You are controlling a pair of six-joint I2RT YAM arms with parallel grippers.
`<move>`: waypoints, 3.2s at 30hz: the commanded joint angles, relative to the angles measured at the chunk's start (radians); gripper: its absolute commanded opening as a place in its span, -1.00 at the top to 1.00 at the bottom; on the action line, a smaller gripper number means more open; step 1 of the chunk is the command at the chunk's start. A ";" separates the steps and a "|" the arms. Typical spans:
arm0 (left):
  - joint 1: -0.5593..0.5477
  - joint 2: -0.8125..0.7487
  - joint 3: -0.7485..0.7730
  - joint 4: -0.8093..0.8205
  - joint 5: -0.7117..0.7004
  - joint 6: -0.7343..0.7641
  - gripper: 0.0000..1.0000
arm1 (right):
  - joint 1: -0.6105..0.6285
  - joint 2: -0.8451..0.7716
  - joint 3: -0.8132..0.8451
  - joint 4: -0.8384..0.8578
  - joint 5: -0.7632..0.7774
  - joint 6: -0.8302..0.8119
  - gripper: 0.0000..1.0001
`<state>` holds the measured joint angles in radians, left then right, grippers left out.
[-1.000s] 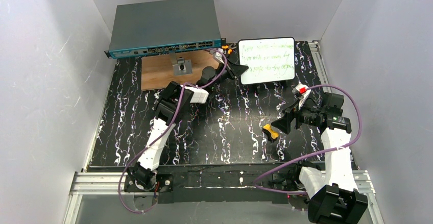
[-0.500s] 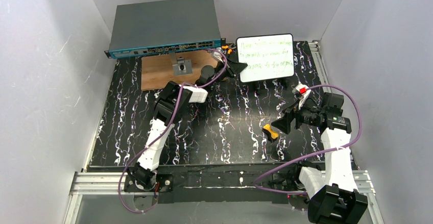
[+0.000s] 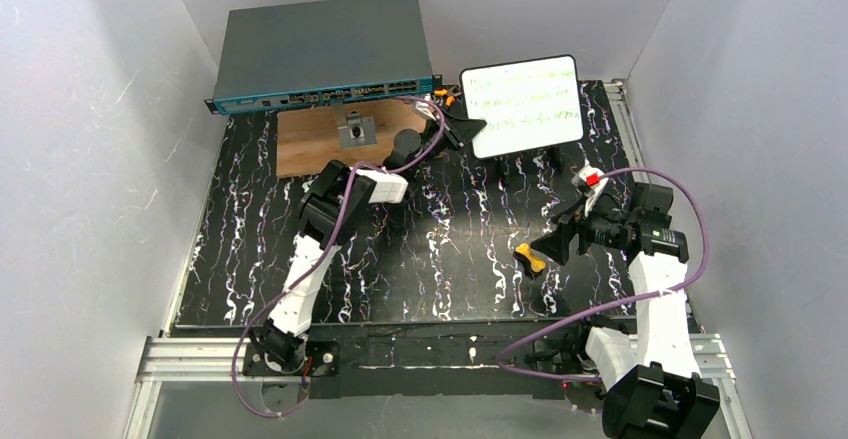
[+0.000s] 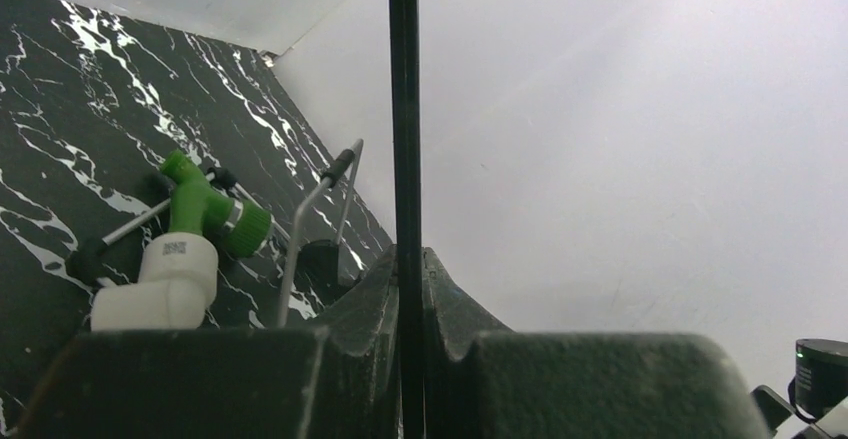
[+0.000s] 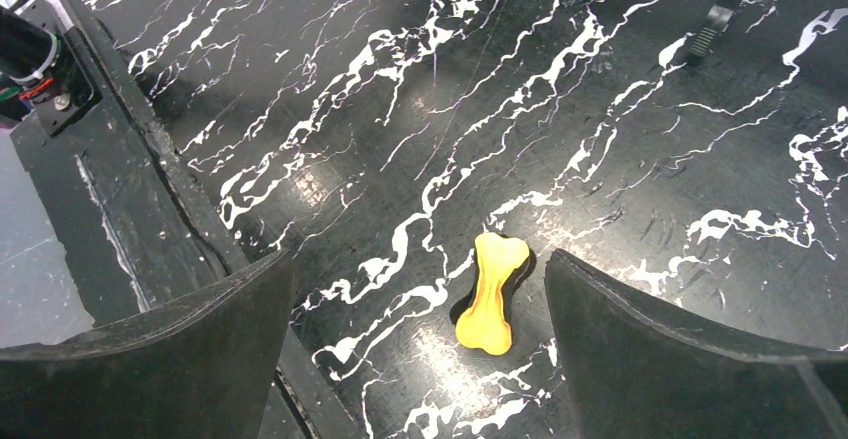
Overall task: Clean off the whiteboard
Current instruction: Pick up the whiteboard from the whiteboard stand, then pick up the whiteboard eraser from the center of the board.
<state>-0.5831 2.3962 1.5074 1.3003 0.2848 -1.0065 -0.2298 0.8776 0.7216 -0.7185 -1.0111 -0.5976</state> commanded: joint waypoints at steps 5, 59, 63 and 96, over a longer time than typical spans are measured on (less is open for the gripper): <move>-0.048 -0.264 -0.133 0.244 -0.022 0.015 1.00 | -0.006 -0.028 0.029 -0.067 -0.060 -0.064 -1.00; -0.157 -1.089 -1.073 0.001 -0.113 0.493 1.00 | 0.299 0.030 0.091 -0.278 0.264 -0.178 -0.82; -0.171 -1.127 -1.128 -0.006 -0.141 0.540 1.00 | 0.381 0.078 0.027 -0.139 0.462 -0.083 -0.83; -0.189 -1.166 -1.307 -0.025 -0.242 0.620 1.00 | 0.527 0.529 0.086 0.111 0.749 0.121 0.06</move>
<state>-0.7700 1.2613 0.2203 1.2778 0.0772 -0.4255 0.2913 1.4063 0.7841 -0.6147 -0.2638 -0.4778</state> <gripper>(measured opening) 0.048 0.478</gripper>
